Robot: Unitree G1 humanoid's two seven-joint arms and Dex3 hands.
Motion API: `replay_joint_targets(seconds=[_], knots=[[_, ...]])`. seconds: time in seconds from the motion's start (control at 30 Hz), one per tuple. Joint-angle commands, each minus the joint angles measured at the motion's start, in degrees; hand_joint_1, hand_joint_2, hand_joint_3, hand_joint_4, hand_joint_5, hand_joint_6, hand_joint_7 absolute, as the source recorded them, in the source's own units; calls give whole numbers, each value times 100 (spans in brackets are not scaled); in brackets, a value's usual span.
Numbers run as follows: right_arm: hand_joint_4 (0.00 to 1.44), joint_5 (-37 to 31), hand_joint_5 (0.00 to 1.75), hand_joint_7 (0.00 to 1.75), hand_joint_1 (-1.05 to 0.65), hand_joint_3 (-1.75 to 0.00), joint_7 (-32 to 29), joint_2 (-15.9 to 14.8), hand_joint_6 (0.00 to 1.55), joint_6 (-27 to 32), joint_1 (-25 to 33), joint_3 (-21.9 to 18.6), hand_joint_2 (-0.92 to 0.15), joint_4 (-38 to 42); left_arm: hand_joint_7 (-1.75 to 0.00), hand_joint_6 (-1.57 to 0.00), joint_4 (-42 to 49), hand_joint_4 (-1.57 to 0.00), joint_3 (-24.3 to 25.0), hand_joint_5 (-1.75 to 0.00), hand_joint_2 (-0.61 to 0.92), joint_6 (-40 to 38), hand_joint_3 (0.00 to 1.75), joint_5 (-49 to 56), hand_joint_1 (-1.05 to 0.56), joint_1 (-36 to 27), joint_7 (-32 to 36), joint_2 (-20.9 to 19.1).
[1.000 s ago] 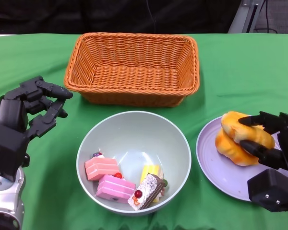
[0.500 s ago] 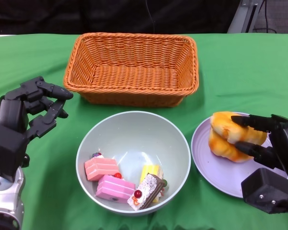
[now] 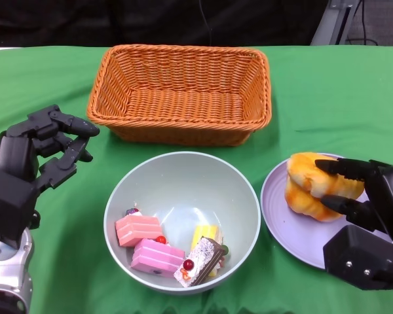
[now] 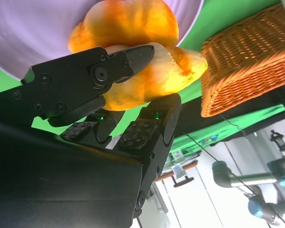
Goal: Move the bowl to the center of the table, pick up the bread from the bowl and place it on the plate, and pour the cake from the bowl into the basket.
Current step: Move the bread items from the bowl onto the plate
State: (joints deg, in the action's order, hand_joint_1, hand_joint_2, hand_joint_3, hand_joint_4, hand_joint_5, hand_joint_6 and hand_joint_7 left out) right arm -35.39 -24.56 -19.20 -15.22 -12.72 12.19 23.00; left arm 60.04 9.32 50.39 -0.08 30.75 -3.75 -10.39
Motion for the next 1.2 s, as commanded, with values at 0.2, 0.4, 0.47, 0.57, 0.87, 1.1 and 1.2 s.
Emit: replay_joint_targets(seconds=[0.2,0.4,0.47,0.57,0.87,1.1,1.2], knots=[[67,-34,0,0,-55,-13,582,-74,72,695,368,-85,-92,-856,-88,-92,53,-85,62,-130,87,-5,45,-55,-13,32,-2,-133],[57,39,0,0,-56,-17,1251,-144,63,1115,610,-160,-92,-1651,-87,-92,52,-85,56,-129,88,9,44,-48,-12,33,-11,-144],[55,48,0,0,-56,-18,1476,-148,61,1252,682,-189,-92,-1916,-87,-92,56,-85,56,-129,88,10,44,-57,-12,38,-26,-140],[51,147,0,0,-57,-19,1863,-145,58,1437,765,-241,-92,-2267,-87,-92,47,-85,51,-130,88,-14,43,-46,-12,39,-5,-137],[33,383,0,0,-60,-25,3306,-310,40,2267,868,-334,-92,-3305,-86,-93,62,-84,58,-130,88,-9,43,-48,-12,46,9,-136],[26,397,0,0,-59,-31,4298,-539,29,2906,794,-336,-92,-3838,-86,-93,75,-85,79,-131,89,-45,42,-105,-12,54,-63,-134],[25,365,0,1,-60,-31,4549,-606,30,3089,769,-312,-92,-3968,-85,-93,87,-85,82,-131,89,-24,41,-104,-12,55,-61,-138]])
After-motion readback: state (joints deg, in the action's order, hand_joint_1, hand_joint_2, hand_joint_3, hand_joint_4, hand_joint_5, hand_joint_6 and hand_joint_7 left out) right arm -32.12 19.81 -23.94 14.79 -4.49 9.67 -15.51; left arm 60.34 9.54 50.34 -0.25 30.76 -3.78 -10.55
